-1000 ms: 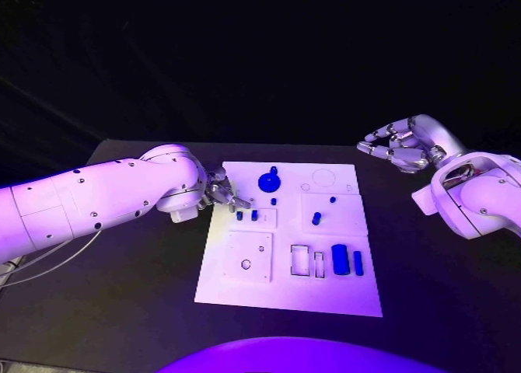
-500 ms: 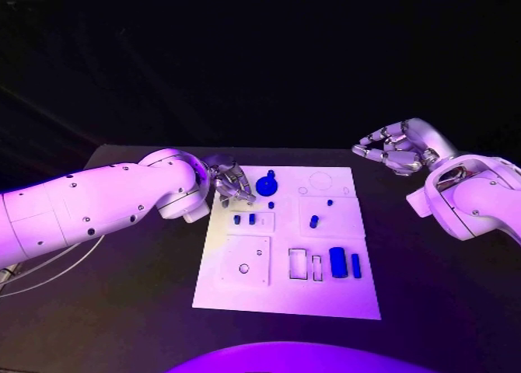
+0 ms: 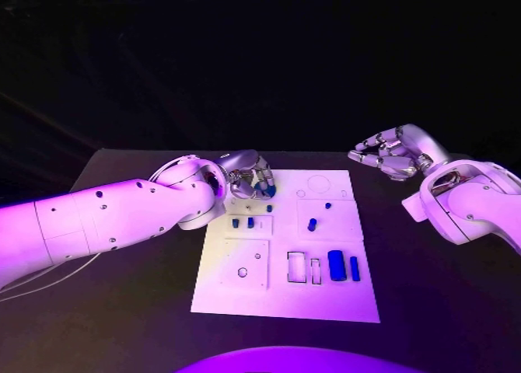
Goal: Assemble the parts on the task board
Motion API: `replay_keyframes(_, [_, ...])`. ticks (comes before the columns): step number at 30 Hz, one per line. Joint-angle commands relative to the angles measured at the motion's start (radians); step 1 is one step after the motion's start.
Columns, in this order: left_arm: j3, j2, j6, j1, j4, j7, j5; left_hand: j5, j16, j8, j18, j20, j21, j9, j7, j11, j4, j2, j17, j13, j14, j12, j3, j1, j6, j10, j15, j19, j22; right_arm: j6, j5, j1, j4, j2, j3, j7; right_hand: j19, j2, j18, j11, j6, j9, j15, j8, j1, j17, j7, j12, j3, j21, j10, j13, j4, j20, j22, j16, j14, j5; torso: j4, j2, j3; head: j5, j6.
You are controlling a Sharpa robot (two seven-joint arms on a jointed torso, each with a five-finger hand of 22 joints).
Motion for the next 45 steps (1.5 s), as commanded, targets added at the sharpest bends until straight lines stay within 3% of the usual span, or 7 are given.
replay_keyframes(1, [-0.001, 0.016, 0.024, -0.007, -0.014, 0.042, -0.148, 0.004, 0.013, -0.012, 0.009, 0.001, 0.019, -0.019, 0.000, 0.003, -0.001, -0.015, 0.003, -0.021, 0.005, -0.016, 0.007, 0.000, 0.013, 0.003, 0.000, 0.011, 0.022, 0.012, 0.003, -0.002, 0.001, 0.002, 0.000, 0.013, -0.003, 0.006, 0.016, 0.002, -0.007, -0.001, -0.009, 0.005, 0.000, 0.079, -0.003, -0.004, -0.006, -0.003, -0.006, -0.001, -0.002, -0.001, -0.001, -0.006, 0.060, 0.001, 0.0014, 0.001, -0.0004, -0.002, -0.001])
replay_keyframes(15, [-0.007, 0.059, 0.095, -0.022, -0.065, 0.011, -0.236, 0.003, 0.042, -0.044, 0.000, 0.010, 0.075, -0.073, 0.005, 0.012, 0.008, -0.032, -0.017, -0.079, 0.003, -0.058, 0.005, -0.017, 0.043, 0.005, 0.007, 0.028, 0.089, 0.009, 0.004, -0.002, 0.004, 0.002, 0.000, 0.013, -0.006, 0.009, 0.017, 0.002, -0.007, -0.001, -0.009, 0.006, 0.002, 0.071, -0.003, -0.018, -0.005, -0.010, -0.016, -0.016, -0.003, -0.001, -0.005, -0.010, 0.058, 0.004, 0.0017, 0.002, -0.0007, -0.007, -0.007])
replay_keyframes(31, [-0.008, 0.087, 0.143, -0.028, -0.100, -0.007, -0.239, 0.004, 0.047, -0.054, -0.002, 0.011, 0.093, -0.095, 0.001, 0.012, 0.005, -0.021, -0.040, -0.105, -0.002, -0.076, 0.014, -0.007, 0.069, 0.017, 0.007, 0.029, 0.109, 0.010, 0.003, -0.002, 0.005, 0.002, 0.000, 0.013, -0.007, 0.010, 0.017, 0.002, -0.007, -0.001, -0.009, 0.006, 0.003, 0.068, -0.003, -0.020, -0.005, -0.012, -0.019, -0.018, -0.003, -0.001, -0.006, -0.012, 0.057, 0.005, 0.0018, 0.000, 0.0010, -0.007, -0.014])
replay_keyframes(45, [-0.010, 0.105, 0.162, -0.032, -0.118, -0.004, -0.238, 0.005, 0.080, -0.075, -0.008, 0.007, 0.132, -0.126, -0.003, 0.004, -0.005, -0.010, -0.032, -0.145, 0.014, -0.103, 0.053, 0.013, 0.107, 0.067, 0.000, 0.042, 0.153, 0.010, 0.003, -0.002, 0.006, 0.000, 0.000, 0.013, -0.006, 0.013, 0.017, 0.002, -0.007, -0.001, -0.009, 0.007, 0.005, 0.067, -0.003, -0.018, -0.004, -0.011, -0.017, -0.016, -0.004, -0.001, -0.005, -0.013, 0.057, 0.007, -0.0002, 0.001, -0.0011, -0.011, -0.015])
